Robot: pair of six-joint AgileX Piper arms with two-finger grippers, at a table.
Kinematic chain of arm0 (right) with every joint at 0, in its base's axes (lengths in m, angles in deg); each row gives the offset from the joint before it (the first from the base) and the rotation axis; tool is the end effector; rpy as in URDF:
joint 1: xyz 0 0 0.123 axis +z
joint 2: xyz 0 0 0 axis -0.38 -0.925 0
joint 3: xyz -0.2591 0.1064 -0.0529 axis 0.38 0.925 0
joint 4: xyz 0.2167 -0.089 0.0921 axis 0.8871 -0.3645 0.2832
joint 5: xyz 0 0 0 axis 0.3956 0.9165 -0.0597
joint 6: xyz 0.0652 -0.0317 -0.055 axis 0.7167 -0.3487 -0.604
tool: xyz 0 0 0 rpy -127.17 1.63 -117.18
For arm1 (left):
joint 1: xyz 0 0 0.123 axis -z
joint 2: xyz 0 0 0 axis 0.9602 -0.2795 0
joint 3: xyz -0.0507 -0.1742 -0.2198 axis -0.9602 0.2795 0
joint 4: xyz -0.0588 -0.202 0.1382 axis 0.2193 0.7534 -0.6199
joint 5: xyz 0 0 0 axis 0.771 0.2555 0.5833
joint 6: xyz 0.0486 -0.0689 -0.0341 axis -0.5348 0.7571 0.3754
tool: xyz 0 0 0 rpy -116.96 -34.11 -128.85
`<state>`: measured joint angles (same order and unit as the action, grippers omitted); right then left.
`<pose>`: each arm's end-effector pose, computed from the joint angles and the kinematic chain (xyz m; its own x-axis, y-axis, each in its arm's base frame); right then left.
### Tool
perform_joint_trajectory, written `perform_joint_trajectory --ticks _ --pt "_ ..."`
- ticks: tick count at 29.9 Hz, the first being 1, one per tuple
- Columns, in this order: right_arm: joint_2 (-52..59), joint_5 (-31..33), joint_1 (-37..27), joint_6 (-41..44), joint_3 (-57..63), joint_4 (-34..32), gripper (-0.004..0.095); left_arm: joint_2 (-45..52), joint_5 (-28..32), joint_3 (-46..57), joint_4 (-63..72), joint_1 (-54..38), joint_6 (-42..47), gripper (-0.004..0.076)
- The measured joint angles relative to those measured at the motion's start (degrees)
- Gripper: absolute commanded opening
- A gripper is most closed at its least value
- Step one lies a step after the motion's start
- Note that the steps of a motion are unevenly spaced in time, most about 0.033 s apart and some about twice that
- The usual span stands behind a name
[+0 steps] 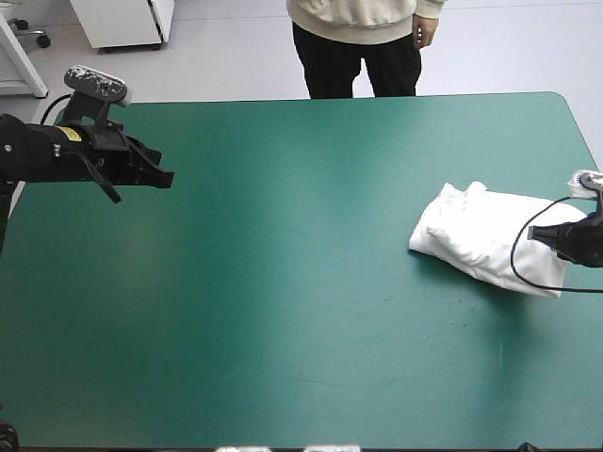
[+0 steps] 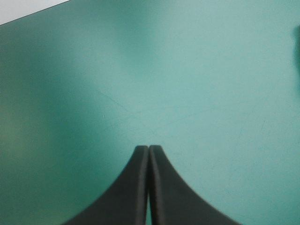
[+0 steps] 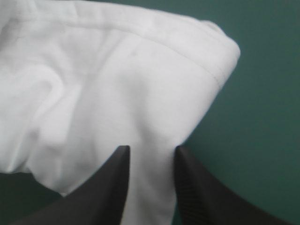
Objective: Fold the cloth
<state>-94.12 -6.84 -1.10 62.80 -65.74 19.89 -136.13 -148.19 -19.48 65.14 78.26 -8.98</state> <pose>0.2505 -0.0882 0.3006 -0.8120 0.1752 -0.5568 0.1561 0.9843 0.0820 0.2552 -0.0454 0.4713 -0.5957 0.3286 -0.7329 0.4655 0.8848 0.0183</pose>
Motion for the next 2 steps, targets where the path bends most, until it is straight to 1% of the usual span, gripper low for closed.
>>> perform_joint_trajectory --ticks 1,2 --pt "0.0 0.0 0.0 -0.2 0.0 0.4 0.0684 0.1 0.1 0.0 0.0 0.0 0.0 -0.0009" --pt "0.0 -0.1 0.0 -0.5 0.0 0.9 0.0727 0.2 0.5 0.0 0.0 0.0 0.1 -0.0009"
